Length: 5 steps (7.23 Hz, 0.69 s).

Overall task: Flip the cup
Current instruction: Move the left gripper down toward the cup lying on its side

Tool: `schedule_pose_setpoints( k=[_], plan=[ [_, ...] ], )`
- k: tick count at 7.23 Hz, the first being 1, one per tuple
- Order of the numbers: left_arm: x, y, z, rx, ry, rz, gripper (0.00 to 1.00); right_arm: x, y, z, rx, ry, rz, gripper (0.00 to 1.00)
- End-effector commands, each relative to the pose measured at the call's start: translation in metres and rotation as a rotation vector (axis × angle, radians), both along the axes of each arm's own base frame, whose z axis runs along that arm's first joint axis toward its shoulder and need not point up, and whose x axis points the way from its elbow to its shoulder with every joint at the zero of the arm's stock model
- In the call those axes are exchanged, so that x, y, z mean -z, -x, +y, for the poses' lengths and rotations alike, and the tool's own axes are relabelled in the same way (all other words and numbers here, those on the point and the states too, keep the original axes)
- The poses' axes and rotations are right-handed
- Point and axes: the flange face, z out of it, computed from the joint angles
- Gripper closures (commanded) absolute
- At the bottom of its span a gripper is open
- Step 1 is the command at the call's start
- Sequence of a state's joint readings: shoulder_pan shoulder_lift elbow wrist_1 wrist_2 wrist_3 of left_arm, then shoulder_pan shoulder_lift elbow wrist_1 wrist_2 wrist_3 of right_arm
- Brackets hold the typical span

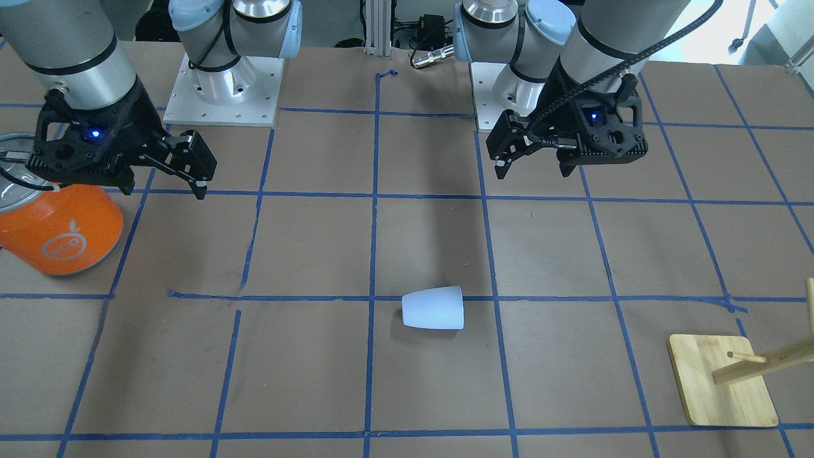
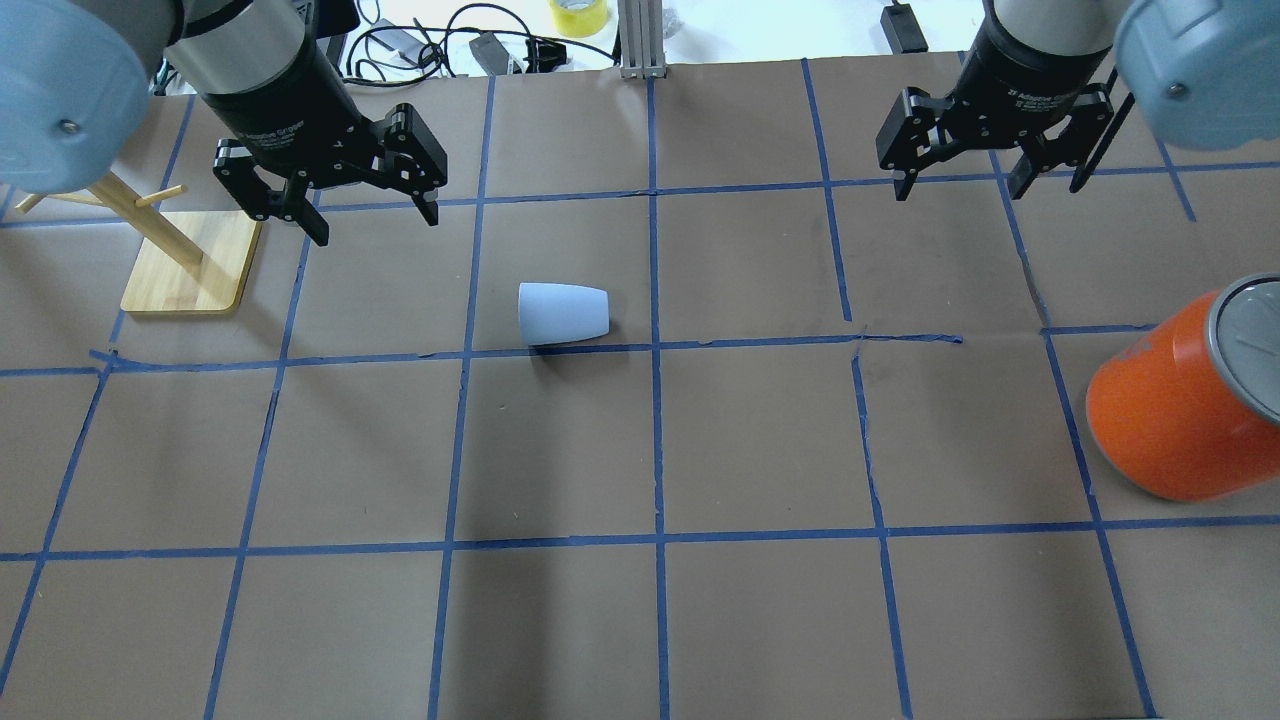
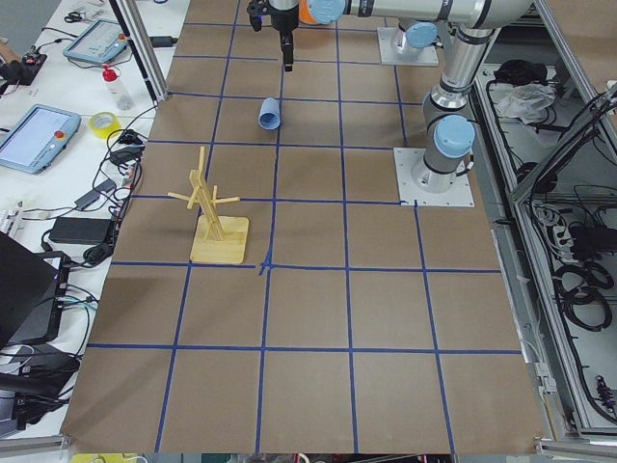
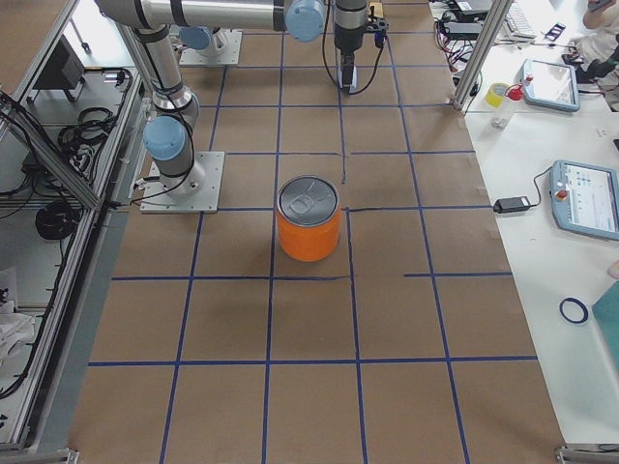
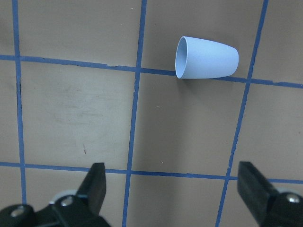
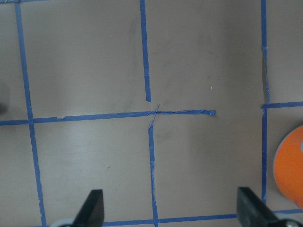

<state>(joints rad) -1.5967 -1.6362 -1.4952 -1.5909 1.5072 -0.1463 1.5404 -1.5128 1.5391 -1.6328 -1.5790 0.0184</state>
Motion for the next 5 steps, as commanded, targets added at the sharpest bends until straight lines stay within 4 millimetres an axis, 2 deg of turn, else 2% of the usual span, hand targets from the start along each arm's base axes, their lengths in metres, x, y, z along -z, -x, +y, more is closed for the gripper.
schedule_pose_setpoints(
  k=[1,3,4,5],
  plan=[
    [0.022,0.001,-0.024,0.001,0.016,0.015,0.00,0.001,0.000,0.000,-0.001,-0.002,0.002,0.00],
    [0.070,0.008,-0.065,0.011,0.020,0.074,0.00,0.001,0.001,0.000,-0.001,-0.002,0.012,0.00],
    [0.098,0.013,-0.077,0.058,-0.017,0.130,0.00,0.001,0.001,0.000,-0.001,-0.002,0.012,0.00],
    [0.123,0.006,-0.087,0.109,-0.049,0.137,0.00,0.001,0.001,0.000,-0.001,-0.002,0.015,0.00]
  ],
)
